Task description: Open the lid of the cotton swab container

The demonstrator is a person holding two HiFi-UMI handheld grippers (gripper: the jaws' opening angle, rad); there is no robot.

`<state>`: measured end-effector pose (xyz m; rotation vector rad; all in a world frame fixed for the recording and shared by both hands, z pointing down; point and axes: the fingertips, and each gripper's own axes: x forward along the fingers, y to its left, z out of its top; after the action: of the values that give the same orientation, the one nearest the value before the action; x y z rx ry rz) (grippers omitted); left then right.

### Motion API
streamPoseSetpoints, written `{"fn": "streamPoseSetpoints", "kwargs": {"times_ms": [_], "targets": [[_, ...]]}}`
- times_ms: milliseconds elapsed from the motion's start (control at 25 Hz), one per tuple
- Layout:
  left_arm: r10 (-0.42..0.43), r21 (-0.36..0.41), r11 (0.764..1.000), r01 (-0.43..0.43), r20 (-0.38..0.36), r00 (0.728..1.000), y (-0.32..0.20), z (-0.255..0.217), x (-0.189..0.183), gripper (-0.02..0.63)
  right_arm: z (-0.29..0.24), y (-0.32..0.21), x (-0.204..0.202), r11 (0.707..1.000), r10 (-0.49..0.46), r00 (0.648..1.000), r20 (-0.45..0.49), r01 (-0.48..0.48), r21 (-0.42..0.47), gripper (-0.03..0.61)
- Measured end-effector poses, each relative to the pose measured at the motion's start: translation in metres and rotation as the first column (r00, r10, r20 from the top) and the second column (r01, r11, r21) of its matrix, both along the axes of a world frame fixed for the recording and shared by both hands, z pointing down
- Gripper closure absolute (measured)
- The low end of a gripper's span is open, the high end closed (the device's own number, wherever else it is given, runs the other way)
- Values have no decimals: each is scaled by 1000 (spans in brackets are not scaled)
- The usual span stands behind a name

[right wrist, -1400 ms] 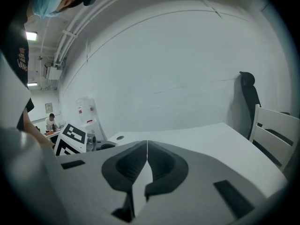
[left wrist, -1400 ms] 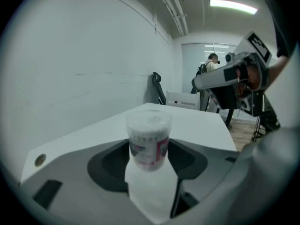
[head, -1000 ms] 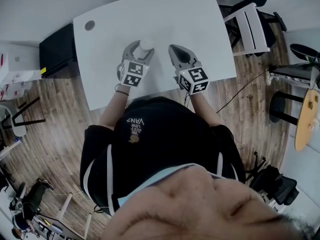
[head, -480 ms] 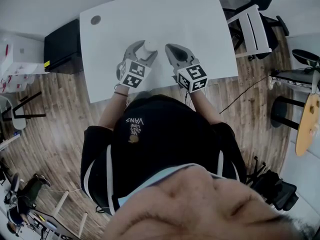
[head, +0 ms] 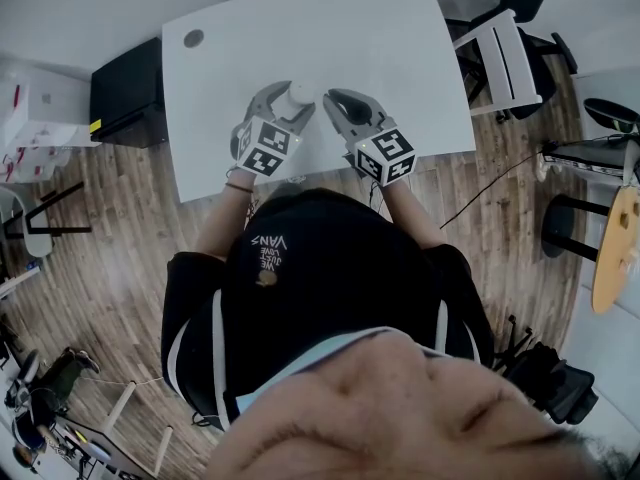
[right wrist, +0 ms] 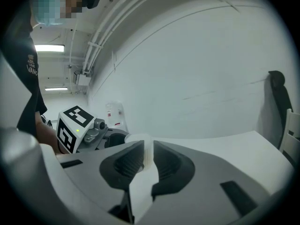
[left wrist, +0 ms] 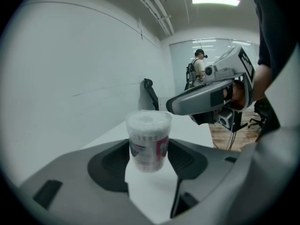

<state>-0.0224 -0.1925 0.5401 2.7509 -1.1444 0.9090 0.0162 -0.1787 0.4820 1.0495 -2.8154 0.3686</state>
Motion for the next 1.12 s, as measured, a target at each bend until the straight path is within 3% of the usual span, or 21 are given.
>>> {"fn": "streamPoseSetpoints", "kwargs": {"times_ms": [80, 240, 480, 680, 1120], "targets": [[1, 0, 1000, -1, -4, 1000, 1, -1, -1, 356, 1, 2, -3, 1000, -14, 1000, -2, 14, -15, 451], [15, 4, 1000, -15, 21, 1000, 2, -1, -2, 357, 4, 6, -8, 998, -50, 999, -6, 50, -27, 421], [71, 48, 996, -80, 164, 984, 6, 6, 0, 356, 8, 10, -20, 995, -95, 995, -41, 94, -33, 323], [111, 76, 988, -135, 260, 959, 11, 11, 7, 356, 16, 11, -29, 993, -120, 988, -94, 118, -32, 299], [143, 61, 984, -166, 273, 951, 12, 20, 13, 357, 24, 4, -25, 994, -105, 985, -137, 101, -30, 321]]}}
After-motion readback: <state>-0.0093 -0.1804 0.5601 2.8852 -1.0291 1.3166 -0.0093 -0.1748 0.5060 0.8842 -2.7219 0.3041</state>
